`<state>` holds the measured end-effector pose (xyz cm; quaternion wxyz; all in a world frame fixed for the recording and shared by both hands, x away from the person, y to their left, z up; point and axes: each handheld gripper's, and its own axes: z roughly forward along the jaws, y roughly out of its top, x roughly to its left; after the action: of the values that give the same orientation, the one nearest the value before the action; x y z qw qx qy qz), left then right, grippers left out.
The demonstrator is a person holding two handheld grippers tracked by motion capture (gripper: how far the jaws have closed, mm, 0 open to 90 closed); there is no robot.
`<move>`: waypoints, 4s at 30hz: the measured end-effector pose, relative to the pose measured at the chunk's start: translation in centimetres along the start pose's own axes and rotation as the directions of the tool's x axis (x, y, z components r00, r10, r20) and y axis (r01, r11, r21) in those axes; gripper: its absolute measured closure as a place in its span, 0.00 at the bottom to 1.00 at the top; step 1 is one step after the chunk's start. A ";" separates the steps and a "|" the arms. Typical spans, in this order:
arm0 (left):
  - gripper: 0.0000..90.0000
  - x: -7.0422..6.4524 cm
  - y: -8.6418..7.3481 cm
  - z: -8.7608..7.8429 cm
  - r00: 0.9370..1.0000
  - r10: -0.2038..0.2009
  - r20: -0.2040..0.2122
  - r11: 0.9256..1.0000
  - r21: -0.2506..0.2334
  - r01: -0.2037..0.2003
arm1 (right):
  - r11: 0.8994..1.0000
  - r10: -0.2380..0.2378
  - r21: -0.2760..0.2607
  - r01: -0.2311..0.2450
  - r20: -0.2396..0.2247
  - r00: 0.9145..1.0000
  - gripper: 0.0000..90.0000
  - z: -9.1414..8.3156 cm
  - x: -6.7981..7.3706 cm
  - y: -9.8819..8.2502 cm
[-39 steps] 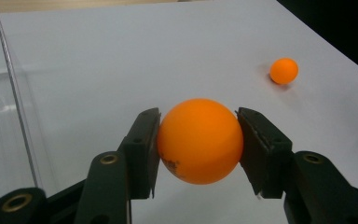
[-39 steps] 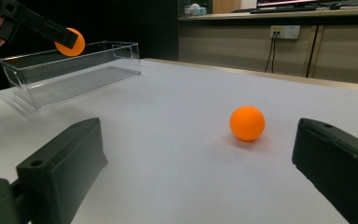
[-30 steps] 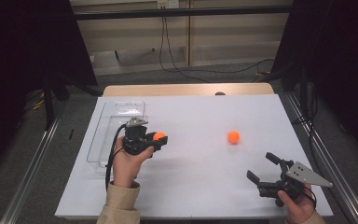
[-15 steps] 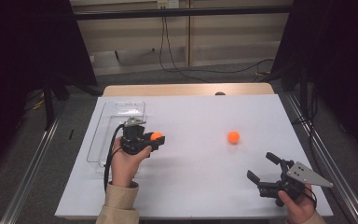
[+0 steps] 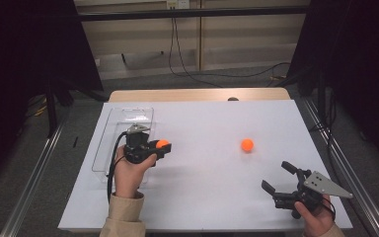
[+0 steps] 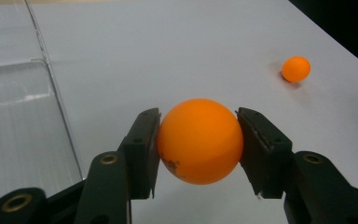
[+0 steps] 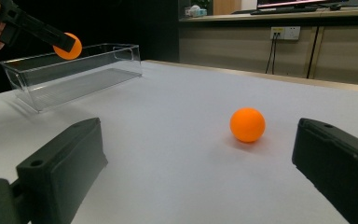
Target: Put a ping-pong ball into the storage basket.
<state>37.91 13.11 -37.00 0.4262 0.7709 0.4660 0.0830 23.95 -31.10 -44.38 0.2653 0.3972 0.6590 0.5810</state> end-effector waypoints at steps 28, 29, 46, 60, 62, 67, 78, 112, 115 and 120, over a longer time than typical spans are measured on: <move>0.57 1.3 0.2 -1.4 0.999 -0.012 -0.041 1.000 -0.015 0.011 | 1.000 0.000 -0.001 0.000 0.005 1.000 0.02 0.0 -0.1 0.1; 0.57 1.3 0.1 -1.4 0.999 -0.016 -0.044 1.000 -0.013 0.015 | 1.000 0.000 -0.002 0.000 0.005 1.000 0.02 0.0 -0.1 0.1; 0.57 2.0 0.1 -1.9 0.998 -0.021 -0.061 0.999 -0.026 0.019 | 1.000 0.001 0.000 -0.001 0.004 1.000 0.02 0.0 -0.1 0.0; 0.57 2.8 0.0 -2.5 0.997 -0.030 -0.075 0.999 -0.036 0.028 | 1.000 0.003 -0.002 -0.003 0.007 1.000 0.02 0.0 -0.2 0.0; 0.57 3.0 -0.1 -2.6 0.996 -0.029 -0.080 0.999 -0.037 0.026 | 1.000 0.004 -0.002 -0.004 0.007 1.000 0.02 0.0 -0.1 0.0; 0.57 3.1 -0.1 -2.7 0.995 -0.023 -0.099 0.999 -0.035 0.019 | 1.000 0.001 0.000 -0.001 0.005 1.000 0.02 0.0 -0.1 0.0; 0.57 3.5 -0.2 -2.9 0.994 -0.016 -0.112 0.999 -0.038 0.012 | 1.000 0.002 -0.002 -0.002 0.006 1.000 0.02 0.0 -0.1 0.0; 0.57 5.1 -0.8 -3.8 0.985 -0.025 -0.168 0.999 -0.048 0.017 | 1.000 0.005 -0.003 -0.005 0.006 1.000 0.02 -0.1 -0.2 0.0; 0.57 5.2 -0.9 -3.7 0.985 -0.025 -0.172 0.999 -0.049 0.016 | 1.000 0.006 -0.004 -0.006 0.007 1.000 0.02 0.0 -0.2 0.0; 0.57 5.4 -1.0 -3.8 0.983 -0.022 -0.182 0.999 -0.053 0.012 | 1.000 0.002 -0.003 -0.002 0.002 1.000 0.02 0.0 -0.2 0.0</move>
<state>38.23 19.74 -36.82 0.4020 0.7448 0.5075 0.1615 24.02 -31.27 -44.37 0.2661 0.3979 0.6574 0.5820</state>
